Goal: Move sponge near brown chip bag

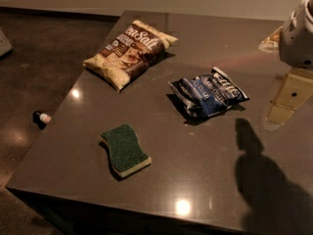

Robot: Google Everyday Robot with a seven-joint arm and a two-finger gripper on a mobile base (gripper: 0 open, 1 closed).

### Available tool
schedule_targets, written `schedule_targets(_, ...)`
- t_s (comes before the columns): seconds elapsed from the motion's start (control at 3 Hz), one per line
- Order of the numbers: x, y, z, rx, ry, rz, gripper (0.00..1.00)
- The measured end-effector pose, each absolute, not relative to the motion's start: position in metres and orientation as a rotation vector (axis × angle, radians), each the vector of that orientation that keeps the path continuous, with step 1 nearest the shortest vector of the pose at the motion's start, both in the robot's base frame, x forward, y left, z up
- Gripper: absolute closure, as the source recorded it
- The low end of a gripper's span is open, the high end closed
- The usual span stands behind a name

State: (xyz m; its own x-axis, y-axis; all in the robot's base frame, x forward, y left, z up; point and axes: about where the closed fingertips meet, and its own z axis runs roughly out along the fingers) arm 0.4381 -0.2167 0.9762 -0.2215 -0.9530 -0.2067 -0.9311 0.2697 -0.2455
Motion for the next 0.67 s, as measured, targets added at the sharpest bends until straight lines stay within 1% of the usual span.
schedule_targets(0.33, 0.438, -0.216, 0.977, -1.722, 2.230, -0.100, 0.00)
schedule_targets(0.67, 0.439, -0.205, 0.973, -1.678, 2.210, -0.043, 0.00)
